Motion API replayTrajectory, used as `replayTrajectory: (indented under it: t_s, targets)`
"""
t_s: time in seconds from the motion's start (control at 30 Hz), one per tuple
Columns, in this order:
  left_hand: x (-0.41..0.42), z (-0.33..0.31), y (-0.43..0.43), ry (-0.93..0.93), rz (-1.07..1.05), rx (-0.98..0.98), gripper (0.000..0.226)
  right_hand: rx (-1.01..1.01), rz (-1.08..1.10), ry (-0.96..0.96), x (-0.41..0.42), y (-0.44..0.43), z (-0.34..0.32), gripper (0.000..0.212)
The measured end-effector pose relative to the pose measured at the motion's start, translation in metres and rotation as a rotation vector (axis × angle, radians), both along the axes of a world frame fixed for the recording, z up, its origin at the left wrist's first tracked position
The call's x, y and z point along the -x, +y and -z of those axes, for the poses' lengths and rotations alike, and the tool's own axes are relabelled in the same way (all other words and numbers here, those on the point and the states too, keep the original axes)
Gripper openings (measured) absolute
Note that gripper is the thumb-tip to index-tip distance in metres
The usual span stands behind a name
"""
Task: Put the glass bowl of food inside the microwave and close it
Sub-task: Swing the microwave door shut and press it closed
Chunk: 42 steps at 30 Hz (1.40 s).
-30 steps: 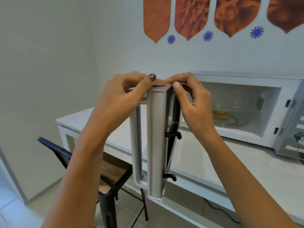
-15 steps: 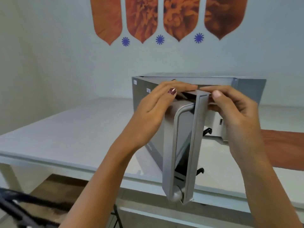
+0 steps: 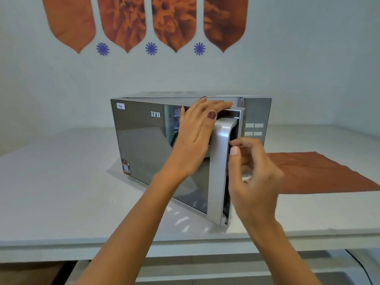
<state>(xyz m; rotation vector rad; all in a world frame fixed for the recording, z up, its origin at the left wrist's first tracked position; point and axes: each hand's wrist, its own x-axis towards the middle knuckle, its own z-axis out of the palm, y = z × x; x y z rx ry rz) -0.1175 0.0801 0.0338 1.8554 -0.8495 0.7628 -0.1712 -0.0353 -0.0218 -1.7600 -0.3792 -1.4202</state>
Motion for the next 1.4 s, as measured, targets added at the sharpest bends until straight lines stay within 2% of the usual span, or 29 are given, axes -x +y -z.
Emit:
replayTrajectory:
  t_s: [0.13, 0.2, 0.27, 0.37, 0.47, 0.53, 0.63, 0.73, 0.83, 0.9, 1.13, 1.4]
  targets:
    - [-0.023, 0.002, -0.016, -0.068, -0.068, -0.042, 0.039, -0.05, -0.028, 0.104, -0.022, -0.002, 0.008, 0.012]
    - [-0.034, 0.002, -0.021, -0.096, -0.091, -0.058, 0.039, -0.084, -0.142, 0.195, -0.035, 0.0, 0.012, 0.017]
    - [-0.046, -0.001, -0.026, -0.124, -0.135, -0.1, 0.042, -0.203, -0.275, 0.294, -0.048, 0.001, 0.014, 0.021]
    - [-0.066, -0.002, -0.032, -0.204, -0.249, -0.23, 0.042, -0.344, -0.363, 0.36, -0.067, -0.007, 0.016, 0.02]
    - [-0.087, 0.001, -0.041, -0.345, -0.419, -0.389, 0.068, -0.389, -0.343, 0.345, -0.091, -0.016, 0.017, 0.023]
    - [-0.094, 0.0, -0.048, -0.367, -0.488, -0.452, 0.076, -0.433, -0.308, 0.35, -0.108, -0.02, 0.019, 0.026]
    - [-0.104, -0.004, -0.056, -0.372, -0.539, -0.482, 0.072, -0.48, -0.273, 0.364, -0.129, -0.026, 0.02, 0.043]
    - [-0.119, -0.006, -0.061, -0.37, -0.583, -0.492, 0.065, -0.473, -0.263, 0.356, -0.145, -0.033, 0.019, 0.035]
    - [-0.135, -0.009, -0.065, -0.342, -0.615, -0.49, 0.057, -0.481, -0.249, 0.355, -0.16, -0.038, 0.02, 0.04]
    - [-0.143, -0.011, -0.067, -0.329, -0.644, -0.487, 0.053, -0.489, -0.264, 0.346, -0.168, -0.04, 0.021, 0.034]
    - [-0.16, -0.015, -0.074, -0.304, -0.7, -0.522, 0.054, -0.493, -0.287, 0.37, -0.191, -0.047, 0.021, 0.034]
    - [-0.172, -0.021, -0.076, -0.304, -0.724, -0.509, 0.045, -0.488, -0.242, 0.351, -0.206, -0.049, 0.023, 0.033]
